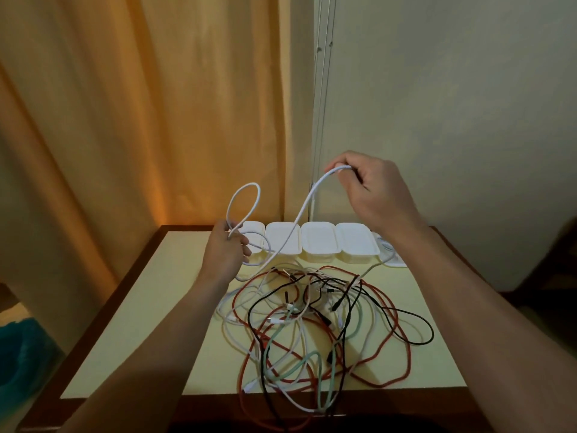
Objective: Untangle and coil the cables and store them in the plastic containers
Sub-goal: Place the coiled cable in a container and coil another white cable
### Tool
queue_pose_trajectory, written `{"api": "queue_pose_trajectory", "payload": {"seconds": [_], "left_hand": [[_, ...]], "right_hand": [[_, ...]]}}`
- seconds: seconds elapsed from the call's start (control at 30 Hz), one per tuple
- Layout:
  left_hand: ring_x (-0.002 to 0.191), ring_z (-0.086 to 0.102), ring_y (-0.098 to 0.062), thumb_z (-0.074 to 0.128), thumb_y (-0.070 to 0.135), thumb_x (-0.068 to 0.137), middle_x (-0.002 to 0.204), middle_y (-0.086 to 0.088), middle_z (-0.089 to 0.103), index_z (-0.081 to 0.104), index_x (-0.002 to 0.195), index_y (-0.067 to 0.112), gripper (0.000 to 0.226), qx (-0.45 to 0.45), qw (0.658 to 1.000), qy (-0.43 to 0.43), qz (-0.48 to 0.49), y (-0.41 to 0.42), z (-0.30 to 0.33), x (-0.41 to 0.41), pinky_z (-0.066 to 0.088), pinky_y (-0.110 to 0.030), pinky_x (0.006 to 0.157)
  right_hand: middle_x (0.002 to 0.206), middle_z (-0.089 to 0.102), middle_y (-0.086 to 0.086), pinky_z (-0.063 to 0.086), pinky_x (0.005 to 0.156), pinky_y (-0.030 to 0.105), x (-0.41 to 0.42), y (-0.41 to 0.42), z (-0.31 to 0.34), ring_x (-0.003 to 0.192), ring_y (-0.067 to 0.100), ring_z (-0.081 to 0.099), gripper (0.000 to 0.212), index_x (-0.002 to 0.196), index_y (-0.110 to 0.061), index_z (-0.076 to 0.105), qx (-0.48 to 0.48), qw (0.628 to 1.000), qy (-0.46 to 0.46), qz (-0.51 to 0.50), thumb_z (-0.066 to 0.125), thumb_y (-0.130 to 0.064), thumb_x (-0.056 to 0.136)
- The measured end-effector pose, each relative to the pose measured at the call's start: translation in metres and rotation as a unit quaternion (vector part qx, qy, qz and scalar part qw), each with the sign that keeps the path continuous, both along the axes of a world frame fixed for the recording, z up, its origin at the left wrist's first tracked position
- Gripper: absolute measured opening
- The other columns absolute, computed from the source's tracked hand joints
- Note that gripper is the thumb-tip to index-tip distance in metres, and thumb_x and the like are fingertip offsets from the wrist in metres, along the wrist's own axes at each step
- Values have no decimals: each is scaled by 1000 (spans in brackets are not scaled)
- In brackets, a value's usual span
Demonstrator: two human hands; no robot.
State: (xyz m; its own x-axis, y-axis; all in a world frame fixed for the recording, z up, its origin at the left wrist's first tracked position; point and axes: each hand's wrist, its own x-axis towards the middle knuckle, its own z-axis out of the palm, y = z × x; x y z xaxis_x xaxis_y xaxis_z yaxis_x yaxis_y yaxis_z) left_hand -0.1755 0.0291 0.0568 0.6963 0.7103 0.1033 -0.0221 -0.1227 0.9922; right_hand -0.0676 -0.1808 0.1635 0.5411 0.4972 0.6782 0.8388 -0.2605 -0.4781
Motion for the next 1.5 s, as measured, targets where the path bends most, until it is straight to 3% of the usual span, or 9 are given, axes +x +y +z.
{"api": "queue_pose_trajectory", "payload": {"seconds": [0.17,0.37,0.63,0.8,0.93,1.0,1.23,1.37,1.5], "left_hand": [[62,53,-18,31,3,101,85,-8,57,48,115,9,23,-11,1000,-5,4,3,0,-2,42,-28,53],[62,57,-18,30,4,101,91,-10,59,49,120,9,27,-9,1000,-9,11,3,-4,-3,45,-30,56],[59,57,-18,31,2,102,88,-8,59,47,121,7,25,-21,998,-43,-30,-7,-5,-4,43,-26,51],[69,61,-17,40,16,104,98,-6,63,49,120,15,18,-8,997,-36,-67,-12,-7,-3,47,-30,60],[85,65,-24,32,35,107,104,-9,67,46,125,25,25,-28,998,-21,-51,-9,-18,-3,48,-39,71],[90,66,-25,29,43,106,100,-6,69,45,134,26,36,-58,998,-10,-36,-7,-23,-6,50,-42,76],[96,64,-27,37,35,105,101,-6,66,52,131,14,37,-180,983,-37,-6,-3,-40,-17,51,-35,65],[99,64,-25,51,46,78,113,-7,67,53,130,17,59,-202,976,-76,-22,-5,-43,-21,53,-36,69],[106,63,-26,65,52,60,121,-9,67,53,132,25,78,-223,960,-152,-68,-7,-48,-27,52,-38,75]], "right_hand": [[54,50,-5,34,52,33,4,-4,5,51,17,46,25,95,-26,73,-92,993,-10,-68,49,-23,100],[57,50,-4,31,53,30,4,-2,1,51,15,46,30,100,-26,72,-219,972,31,-74,42,-28,104],[109,61,2,43,82,36,15,-5,-26,94,21,54,35,122,-24,66,-460,880,98,-67,35,-32,108],[97,69,6,49,76,39,20,-6,-26,83,26,61,30,107,-21,68,-374,922,47,-90,38,-29,106],[114,69,6,36,94,43,24,0,-21,112,31,54,33,116,-29,67,-343,929,-37,-135,36,-24,106],[119,68,4,28,93,42,28,3,-20,118,29,47,36,117,-33,67,-333,929,-51,-156,35,-21,105],[105,71,-1,22,89,39,31,-1,-8,106,27,60,33,102,-28,73,-329,922,-21,-206,40,-24,101],[113,72,-4,37,104,44,26,7,-20,114,25,59,36,109,-28,74,-309,945,6,-112,43,-14,99],[96,63,-4,45,76,31,17,15,-57,89,17,62,42,113,-20,74,-271,957,108,0,46,6,96]]}}
